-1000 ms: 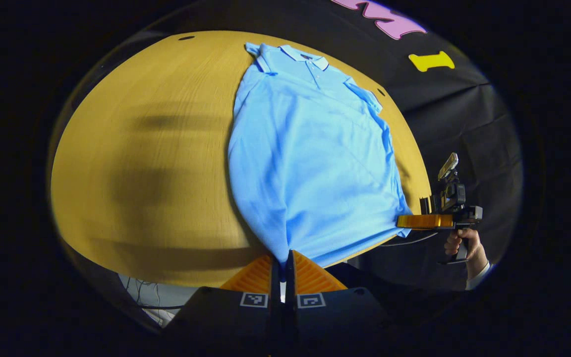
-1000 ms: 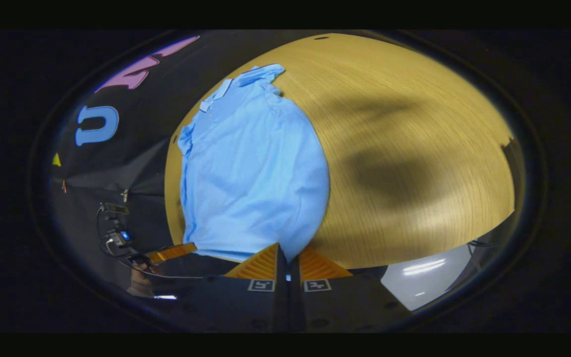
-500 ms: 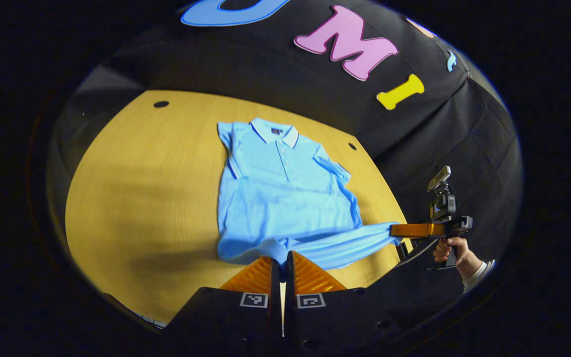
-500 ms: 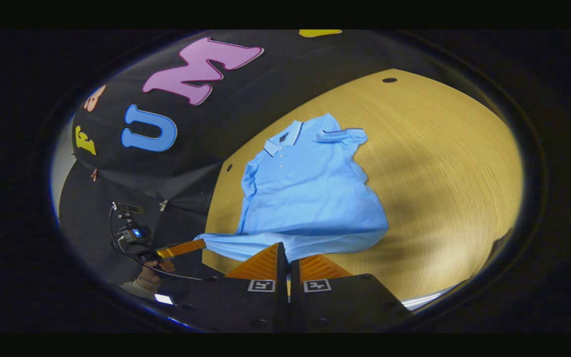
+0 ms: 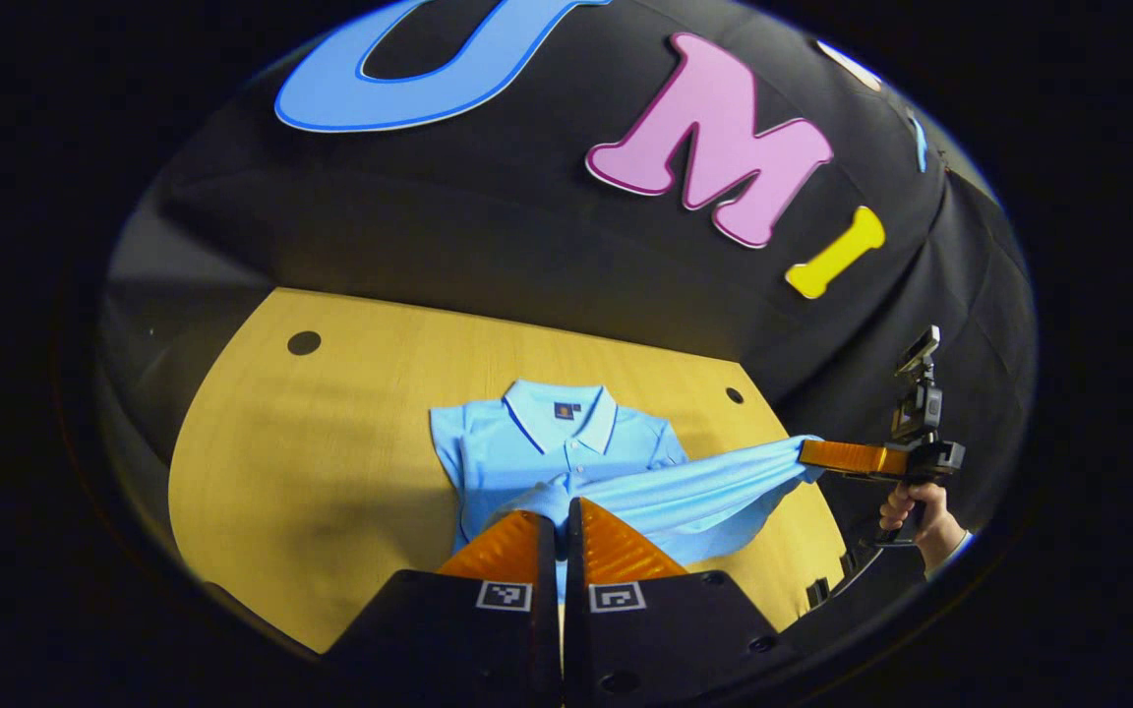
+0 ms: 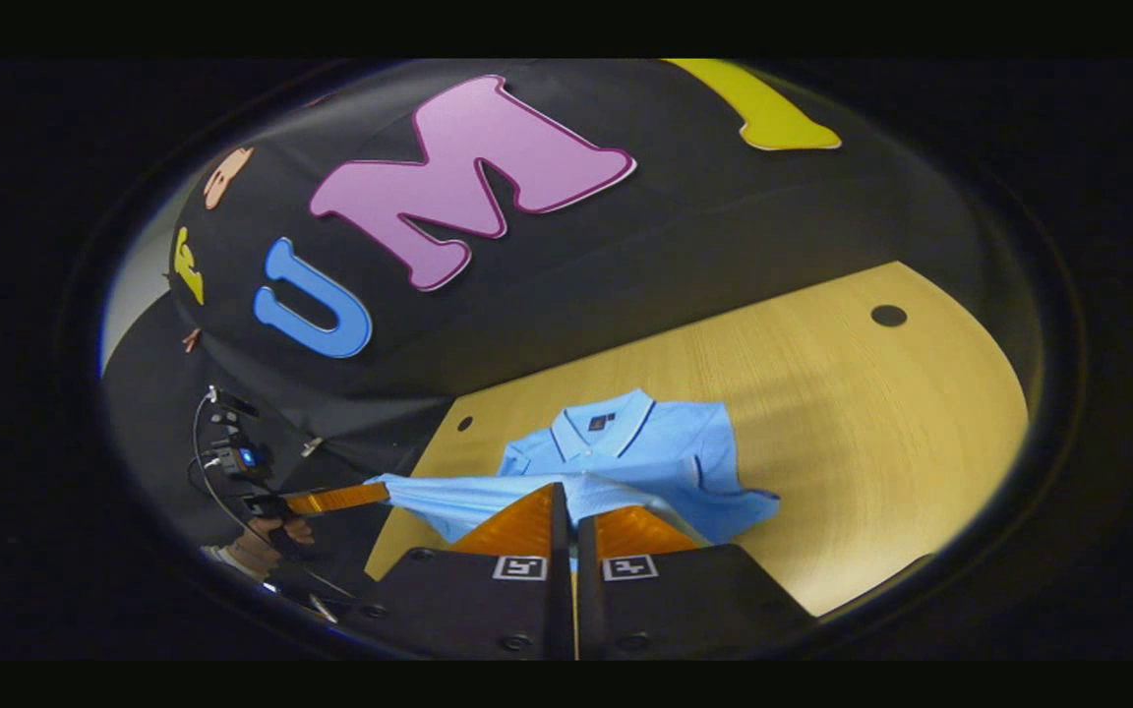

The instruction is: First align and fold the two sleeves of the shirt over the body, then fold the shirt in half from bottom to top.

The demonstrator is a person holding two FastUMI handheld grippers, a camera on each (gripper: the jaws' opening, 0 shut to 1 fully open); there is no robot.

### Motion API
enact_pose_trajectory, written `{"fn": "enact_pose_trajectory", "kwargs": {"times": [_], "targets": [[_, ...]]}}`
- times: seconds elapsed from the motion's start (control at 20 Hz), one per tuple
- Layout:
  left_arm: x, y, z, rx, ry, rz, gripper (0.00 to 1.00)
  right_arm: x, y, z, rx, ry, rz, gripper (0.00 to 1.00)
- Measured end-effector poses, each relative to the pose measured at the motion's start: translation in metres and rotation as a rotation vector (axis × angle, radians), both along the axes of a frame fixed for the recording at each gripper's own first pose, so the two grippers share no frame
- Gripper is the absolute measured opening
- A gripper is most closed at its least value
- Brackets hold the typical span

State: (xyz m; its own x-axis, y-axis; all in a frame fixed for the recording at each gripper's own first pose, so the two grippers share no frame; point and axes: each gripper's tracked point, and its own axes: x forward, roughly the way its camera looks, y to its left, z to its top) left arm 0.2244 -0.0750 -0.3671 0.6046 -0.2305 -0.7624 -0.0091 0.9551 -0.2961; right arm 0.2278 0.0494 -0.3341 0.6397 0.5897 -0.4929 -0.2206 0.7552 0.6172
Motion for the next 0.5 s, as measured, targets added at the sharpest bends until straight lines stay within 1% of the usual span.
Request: {"fn": "enact_pose_trajectory", "kwargs": {"times": [0.1,0.15,0.25,0.3,0.35,0.4,0.5], "targets": [[0.046,0.005,-0.011,0.043,-0.036,0.009,0.07,0.044,0.008,-0.010,-0.029,-0.010,-0.008,0.06],[0.065,0.013,-0.022,0.063,-0.034,0.040,0.07,0.064,0.010,-0.020,-0.039,0.000,-0.020,0.06],[0.100,0.021,-0.048,0.027,-0.005,0.125,0.06,0.099,0.017,-0.047,-0.061,0.032,-0.048,0.06],[0.115,0.026,-0.066,0.014,0.011,0.154,0.07,0.114,0.020,-0.066,-0.086,0.046,-0.051,0.06],[0.121,0.034,-0.089,0.030,0.044,0.171,0.07,0.125,0.023,-0.086,-0.115,0.066,-0.047,0.06],[0.121,0.042,-0.107,0.066,0.080,0.173,0.07,0.131,0.029,-0.103,-0.134,0.089,-0.037,0.06],[0.119,0.049,-0.145,0.129,0.147,0.155,0.07,0.140,0.032,-0.138,-0.180,0.142,-0.034,0.06]]}}
